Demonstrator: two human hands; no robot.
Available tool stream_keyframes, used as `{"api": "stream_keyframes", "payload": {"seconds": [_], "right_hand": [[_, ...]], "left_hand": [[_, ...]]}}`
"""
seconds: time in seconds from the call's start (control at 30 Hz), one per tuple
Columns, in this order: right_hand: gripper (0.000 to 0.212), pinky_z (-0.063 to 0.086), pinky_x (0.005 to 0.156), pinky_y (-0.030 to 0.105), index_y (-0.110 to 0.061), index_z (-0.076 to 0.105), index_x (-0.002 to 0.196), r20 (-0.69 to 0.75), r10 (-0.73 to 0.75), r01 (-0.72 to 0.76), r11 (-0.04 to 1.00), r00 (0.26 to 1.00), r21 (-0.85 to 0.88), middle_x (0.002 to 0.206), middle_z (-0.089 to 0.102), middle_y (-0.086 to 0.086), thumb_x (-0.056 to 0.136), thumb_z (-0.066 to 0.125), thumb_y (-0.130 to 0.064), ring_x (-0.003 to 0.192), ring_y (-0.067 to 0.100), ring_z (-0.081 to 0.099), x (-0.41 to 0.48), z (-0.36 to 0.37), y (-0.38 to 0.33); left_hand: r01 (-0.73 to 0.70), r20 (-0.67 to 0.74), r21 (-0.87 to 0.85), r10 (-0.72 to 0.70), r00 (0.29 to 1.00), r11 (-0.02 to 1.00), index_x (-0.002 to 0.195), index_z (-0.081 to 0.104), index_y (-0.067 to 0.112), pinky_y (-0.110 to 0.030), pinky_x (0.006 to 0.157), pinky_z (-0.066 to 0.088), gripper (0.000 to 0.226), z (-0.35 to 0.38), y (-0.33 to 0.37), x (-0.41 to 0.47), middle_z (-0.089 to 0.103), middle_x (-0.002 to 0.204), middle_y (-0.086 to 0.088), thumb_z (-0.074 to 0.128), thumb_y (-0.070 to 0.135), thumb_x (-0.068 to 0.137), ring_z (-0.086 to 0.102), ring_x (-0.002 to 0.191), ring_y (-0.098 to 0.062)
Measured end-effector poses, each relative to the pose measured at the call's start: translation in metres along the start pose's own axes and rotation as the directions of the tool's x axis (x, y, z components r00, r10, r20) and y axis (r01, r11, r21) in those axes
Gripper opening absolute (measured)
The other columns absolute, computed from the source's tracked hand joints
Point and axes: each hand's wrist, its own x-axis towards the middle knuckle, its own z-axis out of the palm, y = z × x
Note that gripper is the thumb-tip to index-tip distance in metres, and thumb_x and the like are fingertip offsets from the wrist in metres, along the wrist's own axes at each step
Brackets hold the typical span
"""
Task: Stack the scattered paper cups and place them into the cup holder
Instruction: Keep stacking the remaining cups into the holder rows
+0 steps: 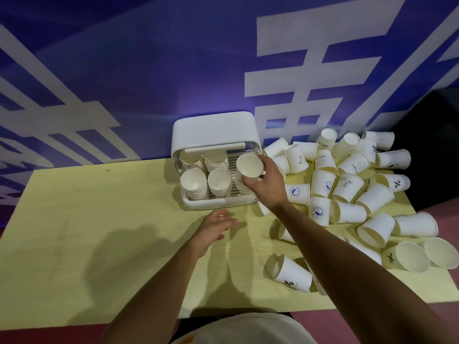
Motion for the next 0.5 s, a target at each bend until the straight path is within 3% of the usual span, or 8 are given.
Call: {"api": "stream_keyframes", "payload": {"seconds": [0.2, 0.5], "right_hand": [[0.083, 0.047, 0.102, 0.038, -0.019, 0.041, 0.144, 0.031, 0.046, -0.040, 0.985, 0.998, -0.166, 0.141, 0.052, 0.000, 0.075, 0.083, -0.039, 0.126, 0.019, 0.050, 0.002, 0.013, 0.016], [0.085, 0.048, 0.101, 0.041, -0.019, 0.040, 0.143, 0.054, 0.104, -0.088, 0.968, 0.993, -0.235, 0.138, 0.051, 0.005, 0.073, 0.084, -0.037, 0.124, 0.025, 0.051, -0.009, 0.007, 0.027]], "left_hand": [[0.001, -0.012, -0.007, -0.001, 1.000, 1.000, 0.124, 0.057, 0.027, -0.030, 0.082, 0.049, 0.051, -0.007, 0.002, -0.001, 0.069, 0.117, 0.009, 0.081, 0.035, 0.079, 0.062, 0.111, -0.013], [0.003, 0.000, 0.023, -0.003, 1.000, 1.000, 0.125, 0.056, 0.025, -0.030, 0.082, 0.048, 0.050, -0.010, -0.005, -0.002, 0.068, 0.113, 0.009, 0.079, 0.035, 0.081, 0.061, 0.111, -0.014]]}}
